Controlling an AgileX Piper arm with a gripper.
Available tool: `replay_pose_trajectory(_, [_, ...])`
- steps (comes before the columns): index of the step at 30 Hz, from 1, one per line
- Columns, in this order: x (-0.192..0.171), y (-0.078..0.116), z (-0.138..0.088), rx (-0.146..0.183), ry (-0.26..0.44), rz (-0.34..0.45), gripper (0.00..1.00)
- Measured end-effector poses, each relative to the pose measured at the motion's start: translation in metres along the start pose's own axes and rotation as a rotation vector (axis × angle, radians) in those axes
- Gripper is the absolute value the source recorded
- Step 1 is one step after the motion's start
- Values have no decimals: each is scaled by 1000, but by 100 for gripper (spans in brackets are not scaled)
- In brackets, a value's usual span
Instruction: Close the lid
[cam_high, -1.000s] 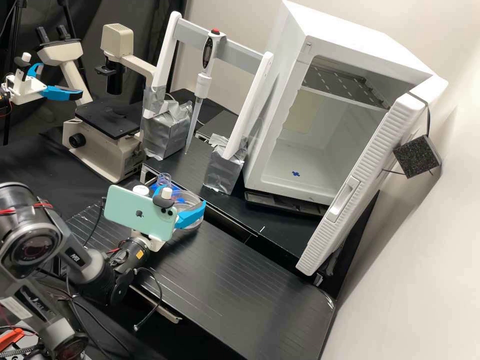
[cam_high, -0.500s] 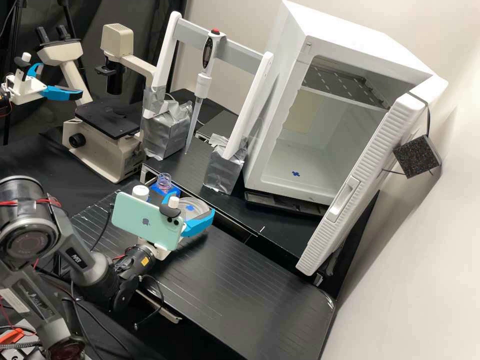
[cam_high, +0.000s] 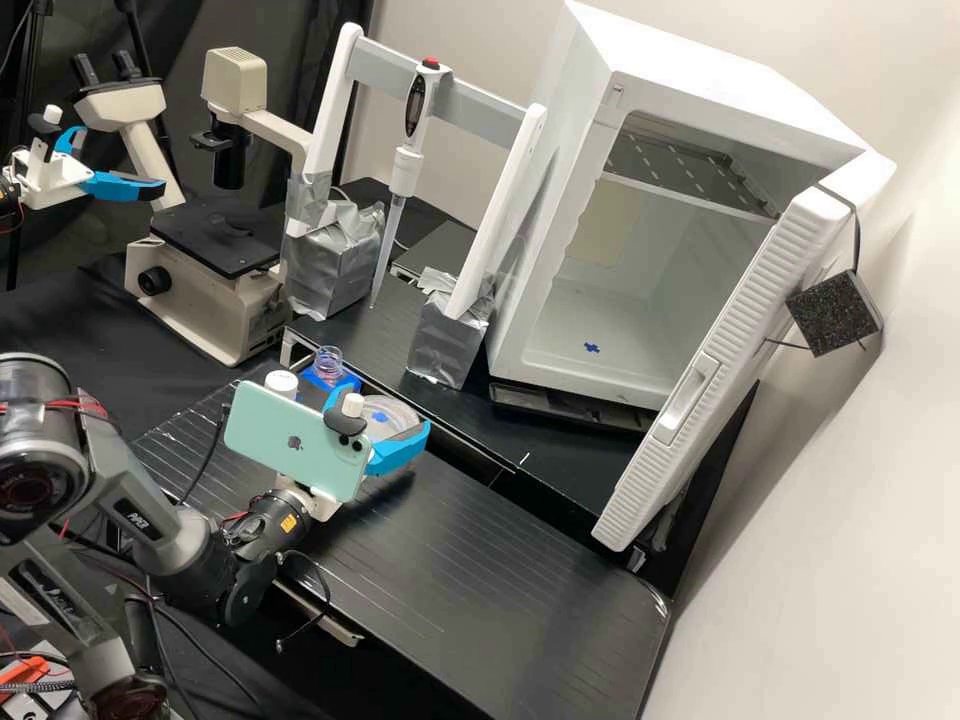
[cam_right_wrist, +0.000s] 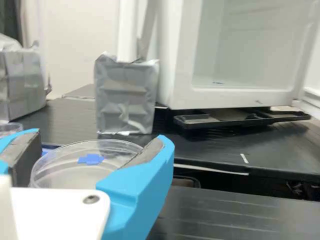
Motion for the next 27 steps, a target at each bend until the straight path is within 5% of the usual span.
replay_pose_trajectory(14, [6,-9,-18,-7,79,-15,0])
replay_pose_trajectory(27, [13,-18,-9,-26,12,-25,0])
